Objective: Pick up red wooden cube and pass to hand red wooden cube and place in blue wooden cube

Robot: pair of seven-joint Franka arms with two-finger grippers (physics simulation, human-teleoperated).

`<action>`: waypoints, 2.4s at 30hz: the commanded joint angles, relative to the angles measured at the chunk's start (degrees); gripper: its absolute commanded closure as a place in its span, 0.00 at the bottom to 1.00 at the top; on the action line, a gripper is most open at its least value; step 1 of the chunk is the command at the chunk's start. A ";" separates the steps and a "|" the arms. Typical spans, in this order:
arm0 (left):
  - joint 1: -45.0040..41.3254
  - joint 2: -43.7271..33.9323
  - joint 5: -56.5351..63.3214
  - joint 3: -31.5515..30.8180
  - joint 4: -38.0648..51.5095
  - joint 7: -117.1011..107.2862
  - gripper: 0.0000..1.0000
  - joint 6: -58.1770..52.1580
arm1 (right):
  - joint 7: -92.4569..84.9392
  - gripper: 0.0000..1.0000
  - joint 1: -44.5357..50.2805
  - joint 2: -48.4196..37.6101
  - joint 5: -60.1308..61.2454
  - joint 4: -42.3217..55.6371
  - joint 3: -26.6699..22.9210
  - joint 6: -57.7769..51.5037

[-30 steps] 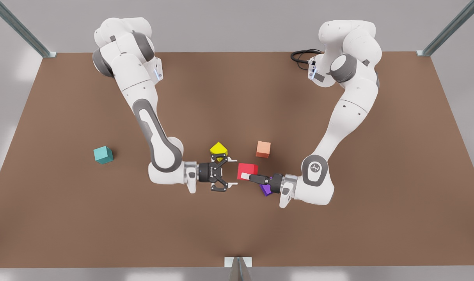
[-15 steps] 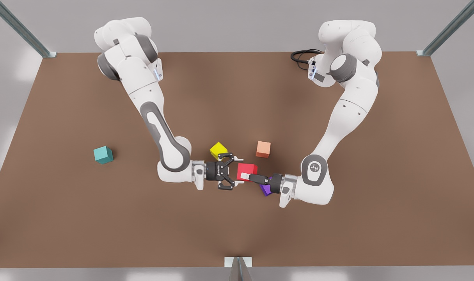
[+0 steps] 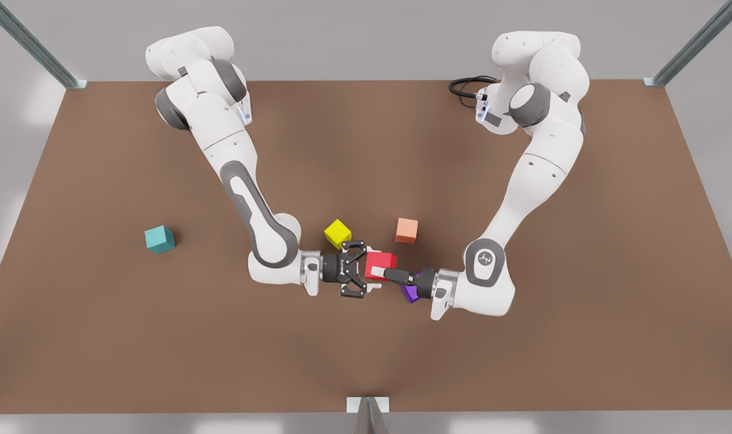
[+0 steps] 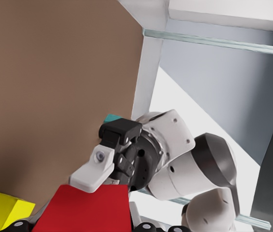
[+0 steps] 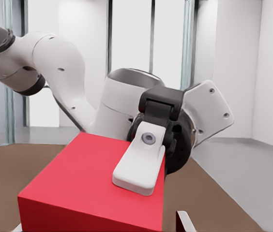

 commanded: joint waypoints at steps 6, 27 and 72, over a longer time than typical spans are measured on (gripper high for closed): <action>-0.47 -0.11 -0.71 -0.03 -0.05 2.31 0.42 0.74 | -1.88 0.00 -0.03 0.19 0.36 0.60 1.08 1.55; 8.06 -1.16 0.52 0.15 0.39 1.61 0.00 -9.36 | -1.62 0.33 -0.47 1.16 0.01 2.27 2.49 3.04; 4.72 -45.90 53.52 30.91 -24.48 -7.53 0.00 -16.84 | 104.29 0.03 -20.34 -38.30 -111.61 -59.34 -24.49 17.11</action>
